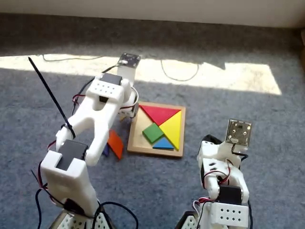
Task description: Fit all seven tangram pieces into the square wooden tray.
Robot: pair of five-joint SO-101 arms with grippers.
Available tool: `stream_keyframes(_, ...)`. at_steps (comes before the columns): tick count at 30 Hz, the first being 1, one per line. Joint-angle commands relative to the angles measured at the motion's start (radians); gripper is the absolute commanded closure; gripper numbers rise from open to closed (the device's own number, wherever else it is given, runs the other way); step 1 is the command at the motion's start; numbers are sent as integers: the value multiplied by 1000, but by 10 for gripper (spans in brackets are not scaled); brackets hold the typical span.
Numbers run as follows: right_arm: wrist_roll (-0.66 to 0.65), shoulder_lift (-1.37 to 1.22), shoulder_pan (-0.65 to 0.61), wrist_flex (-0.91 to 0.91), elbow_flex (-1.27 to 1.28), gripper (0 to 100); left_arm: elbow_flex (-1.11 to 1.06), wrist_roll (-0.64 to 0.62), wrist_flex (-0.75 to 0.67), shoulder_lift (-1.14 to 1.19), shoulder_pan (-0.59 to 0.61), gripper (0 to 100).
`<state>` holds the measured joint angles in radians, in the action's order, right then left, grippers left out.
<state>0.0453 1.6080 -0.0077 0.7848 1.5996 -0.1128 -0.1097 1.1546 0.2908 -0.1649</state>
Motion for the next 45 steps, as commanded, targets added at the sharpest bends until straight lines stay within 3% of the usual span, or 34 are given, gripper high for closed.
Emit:
stream_keyframes(1, 11, 19, 4, -25, -53, 985, 51, 3, 9, -12, -108, 889)
stream_keyframes(6, 11, 19, 4, -25, -53, 985, 44, -9, -23, -7, -162, 884)
stream_keyframes(9, 11, 19, 4, -25, -54, 985, 45, -101, -43, -7, -165, 880)
stream_keyframes(16, 11, 19, 4, -25, -54, 985, 41, -190, -35, -7, -163, 704)
stream_keyframes(22, 11, 19, 4, -25, -54, 985, 51, -195, 9, -19, -156, 702)
stream_keyframes(24, 11, 19, 4, -25, -54, 985, 51, -195, 15, -19, -133, 711)
stream_keyframes(32, 11, 19, 4, -25, -53, 985, 51, -106, 8, -19, -64, 915)
stream_keyframes(45, 11, 19, 4, -25, -53, 985, 36, -89, -77, -2, -108, 912)
